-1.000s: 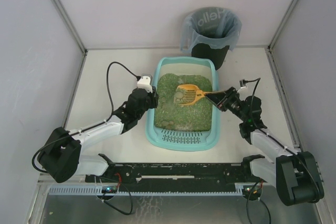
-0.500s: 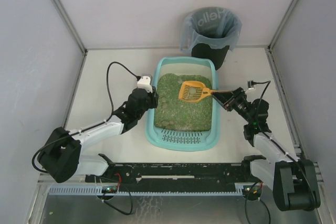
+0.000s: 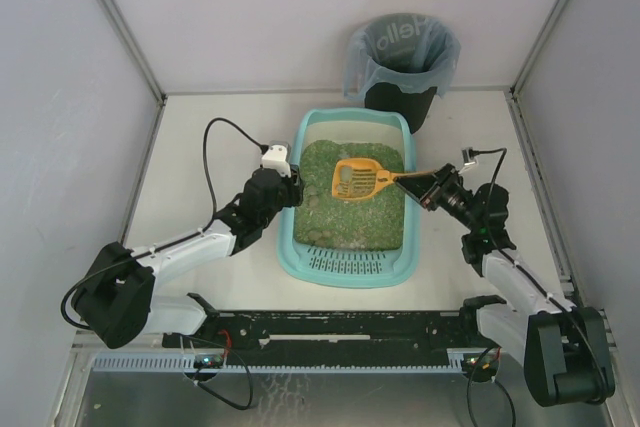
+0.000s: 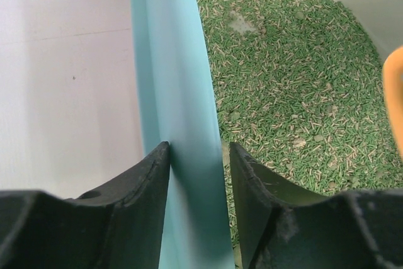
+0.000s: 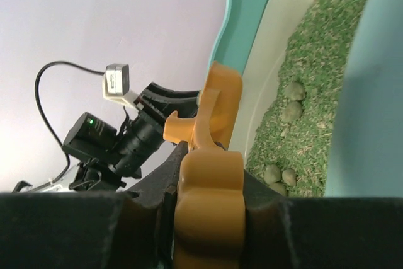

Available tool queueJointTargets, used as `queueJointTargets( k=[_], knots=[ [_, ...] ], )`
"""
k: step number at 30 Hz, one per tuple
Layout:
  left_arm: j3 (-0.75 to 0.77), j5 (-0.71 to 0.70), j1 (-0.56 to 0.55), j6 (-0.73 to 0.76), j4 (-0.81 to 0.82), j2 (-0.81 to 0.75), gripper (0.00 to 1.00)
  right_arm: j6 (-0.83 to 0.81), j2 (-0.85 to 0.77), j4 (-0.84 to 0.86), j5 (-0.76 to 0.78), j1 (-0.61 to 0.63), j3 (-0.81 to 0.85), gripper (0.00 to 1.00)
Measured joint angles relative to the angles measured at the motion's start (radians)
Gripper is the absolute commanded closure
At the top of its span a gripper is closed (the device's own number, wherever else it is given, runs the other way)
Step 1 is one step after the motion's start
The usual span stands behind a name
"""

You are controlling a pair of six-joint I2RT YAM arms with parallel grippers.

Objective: Clean the litter box

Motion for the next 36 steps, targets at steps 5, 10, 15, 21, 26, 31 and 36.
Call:
queueJointTargets(
  k=[5, 10, 15, 21, 26, 31, 36],
  knots=[
    [0.000, 0.013, -0.003, -0.007, -0.001, -0.005, 0.43, -0.029, -0.014, -0.044, -0.001, -0.004, 0.008, 1.00],
    [-0.001, 0.021, -0.006, -0.025, 0.000, -0.026, 0.38, -0.032, -0.044, -0.085, 0.000, -0.022, 0.008, 1.00],
    [-0.081, -0.024, -0.008, -0.050, 0.060, -0.167, 0.29, -0.012, -0.031, -0.064, -0.027, -0.037, 0.000, 1.00],
    [-0.198, -0.178, -0.008, -0.084, 0.106, -0.360, 0.23, 0.005, -0.038, -0.056, -0.047, -0.053, -0.014, 1.00],
    [-0.237, -0.295, -0.008, -0.127, 0.119, -0.414, 0.18, 0.014, -0.079, -0.095, -0.056, -0.080, 0.001, 1.00],
    [-0.237, -0.357, -0.008, -0.149, 0.116, -0.414, 0.12, 0.022, -0.110, -0.165, -0.067, -0.117, 0.089, 1.00],
    [-0.237, -0.385, -0.008, -0.156, 0.110, -0.409, 0.09, 0.024, -0.094, -0.260, -0.043, -0.184, 0.262, 1.00]
  ],
)
